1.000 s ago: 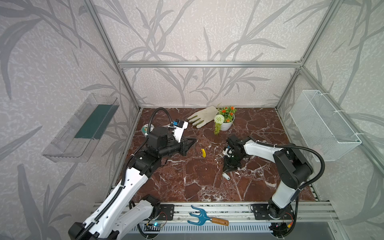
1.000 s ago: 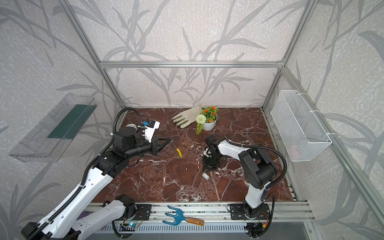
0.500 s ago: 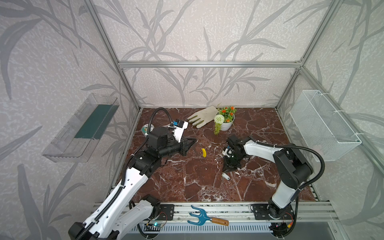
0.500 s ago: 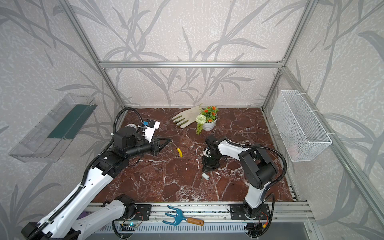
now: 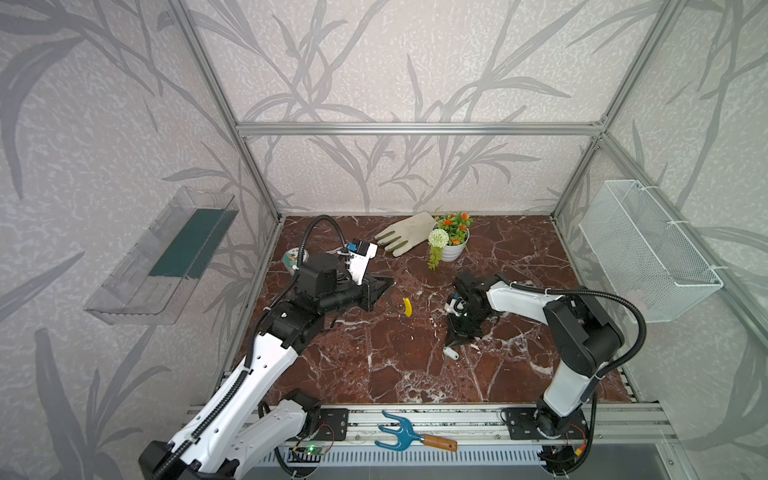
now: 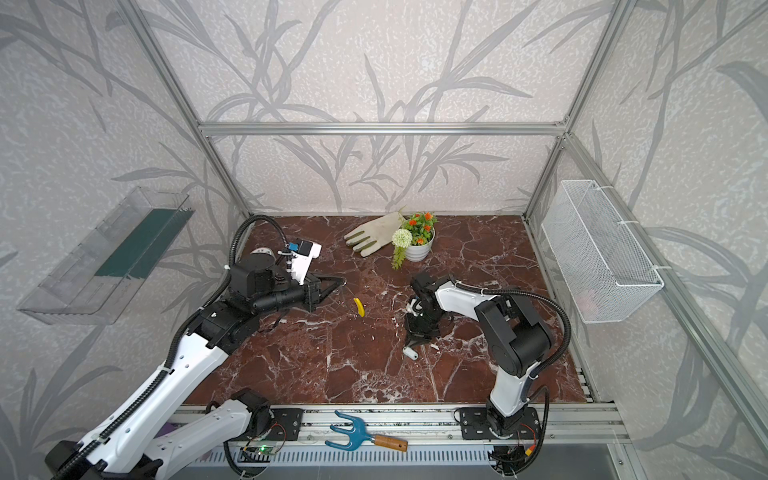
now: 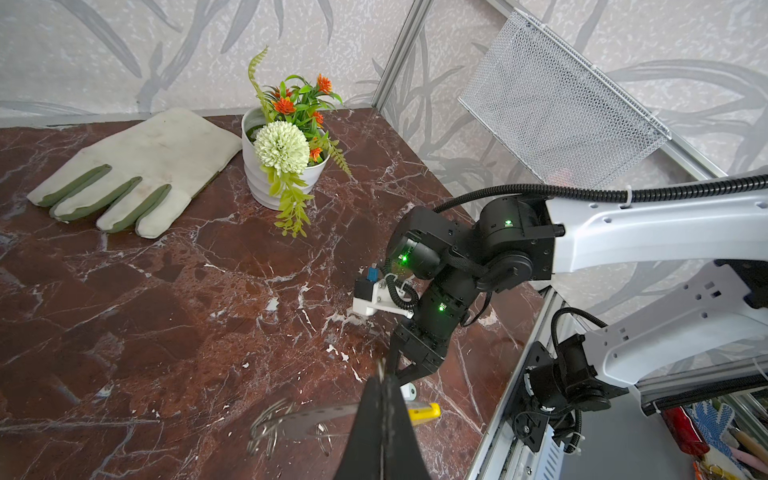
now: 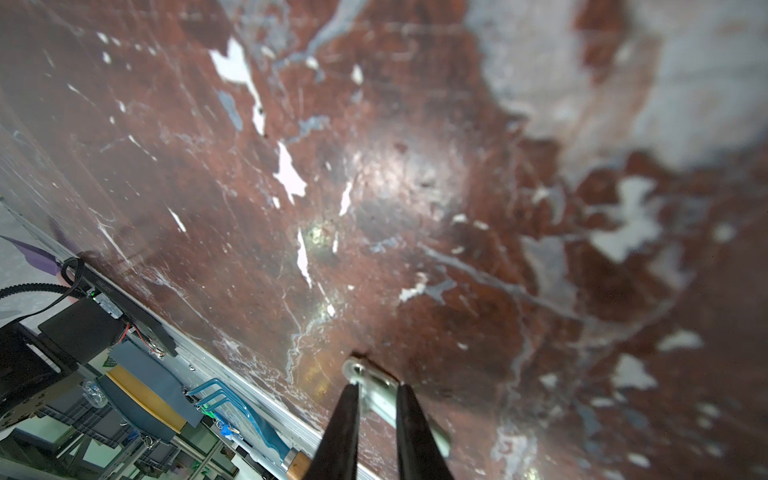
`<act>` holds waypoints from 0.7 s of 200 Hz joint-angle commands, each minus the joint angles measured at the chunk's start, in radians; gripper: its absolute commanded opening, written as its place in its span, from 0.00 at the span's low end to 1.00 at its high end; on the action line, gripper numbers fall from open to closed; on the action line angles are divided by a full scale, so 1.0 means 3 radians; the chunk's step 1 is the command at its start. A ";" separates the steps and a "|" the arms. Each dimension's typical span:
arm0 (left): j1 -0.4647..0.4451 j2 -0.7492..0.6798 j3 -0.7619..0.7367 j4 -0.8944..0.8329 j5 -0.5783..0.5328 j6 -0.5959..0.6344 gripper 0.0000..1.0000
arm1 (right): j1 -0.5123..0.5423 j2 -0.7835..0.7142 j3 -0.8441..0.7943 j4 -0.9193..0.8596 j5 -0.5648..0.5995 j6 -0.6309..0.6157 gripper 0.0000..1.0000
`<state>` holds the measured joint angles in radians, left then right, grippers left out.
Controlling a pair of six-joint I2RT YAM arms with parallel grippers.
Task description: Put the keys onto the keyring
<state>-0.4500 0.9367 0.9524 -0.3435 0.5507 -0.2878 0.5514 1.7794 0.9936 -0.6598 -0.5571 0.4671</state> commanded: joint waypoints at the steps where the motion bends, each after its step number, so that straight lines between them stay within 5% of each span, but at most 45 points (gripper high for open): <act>1: -0.0005 0.0011 -0.0009 0.0100 0.0036 0.0043 0.00 | 0.0011 -0.0014 -0.0028 -0.0102 0.0041 -0.0007 0.19; 140: -0.0002 0.0043 -0.0011 0.0126 0.0041 0.0049 0.00 | 0.0102 -0.0034 0.0032 -0.0054 -0.0046 0.0026 0.18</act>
<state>-0.4500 0.9508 0.9524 -0.3431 0.5507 -0.2878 0.5774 1.7790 0.9936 -0.6582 -0.5621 0.4747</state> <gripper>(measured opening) 0.049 0.184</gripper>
